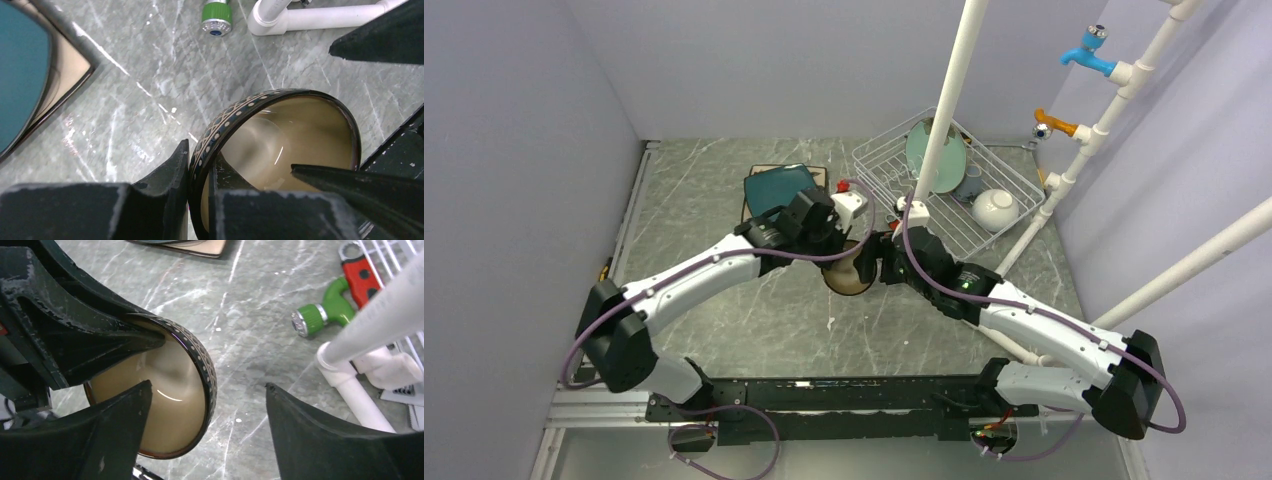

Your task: Load the mixed dishes into the dish rack

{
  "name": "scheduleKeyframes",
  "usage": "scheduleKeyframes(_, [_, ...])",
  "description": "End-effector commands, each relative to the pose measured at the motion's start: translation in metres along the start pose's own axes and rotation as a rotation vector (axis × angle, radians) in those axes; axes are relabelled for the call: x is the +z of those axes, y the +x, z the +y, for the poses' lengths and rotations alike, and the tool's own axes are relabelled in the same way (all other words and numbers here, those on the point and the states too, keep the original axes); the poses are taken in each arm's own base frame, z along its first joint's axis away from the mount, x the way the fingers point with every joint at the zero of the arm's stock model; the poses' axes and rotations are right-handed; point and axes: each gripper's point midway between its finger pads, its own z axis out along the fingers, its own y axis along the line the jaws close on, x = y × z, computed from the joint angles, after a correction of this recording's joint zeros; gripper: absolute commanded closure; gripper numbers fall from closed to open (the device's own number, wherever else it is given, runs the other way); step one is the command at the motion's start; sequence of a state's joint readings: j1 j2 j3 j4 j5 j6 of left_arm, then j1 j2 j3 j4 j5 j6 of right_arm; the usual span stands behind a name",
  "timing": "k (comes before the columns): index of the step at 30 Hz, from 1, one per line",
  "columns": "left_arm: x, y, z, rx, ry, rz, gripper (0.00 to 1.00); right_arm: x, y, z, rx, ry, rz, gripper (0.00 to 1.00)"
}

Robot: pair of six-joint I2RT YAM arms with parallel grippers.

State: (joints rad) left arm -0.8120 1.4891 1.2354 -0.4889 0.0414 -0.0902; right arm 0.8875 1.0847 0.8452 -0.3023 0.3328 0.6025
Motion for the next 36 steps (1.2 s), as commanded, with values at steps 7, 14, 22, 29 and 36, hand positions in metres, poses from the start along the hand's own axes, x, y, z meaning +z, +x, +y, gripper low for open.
scheduleKeyframes(7, [-0.074, -0.066, 0.02, -0.016, -0.128, -0.377, 1.0, -0.035, -0.008, 0.065, -0.214, -0.443, 0.187, 0.01])
scheduleKeyframes(14, [-0.101, -0.074, 0.013, 0.005, -0.074, -0.513, 1.0, -0.064, -0.005, 0.091, -0.144, -0.722, 0.327, 0.0])
scheduleKeyframes(22, [-0.121, -0.08, -0.043, 0.08, 0.291, -0.604, 1.0, -0.084, -0.031, 0.09, -0.005, -0.924, 0.215, 0.0])
scheduleKeyframes(29, [-0.12, -0.08, -0.054, 0.073, 0.389, -0.598, 1.0, -0.088, -0.038, 0.087, 0.035, -0.959, 0.159, 0.01])
scheduleKeyframes(36, [-0.121, -0.082, -0.047, 0.049, 0.381, -0.598, 1.0, -0.098, -0.031, 0.091, 0.08, -1.075, 0.165, 0.13])
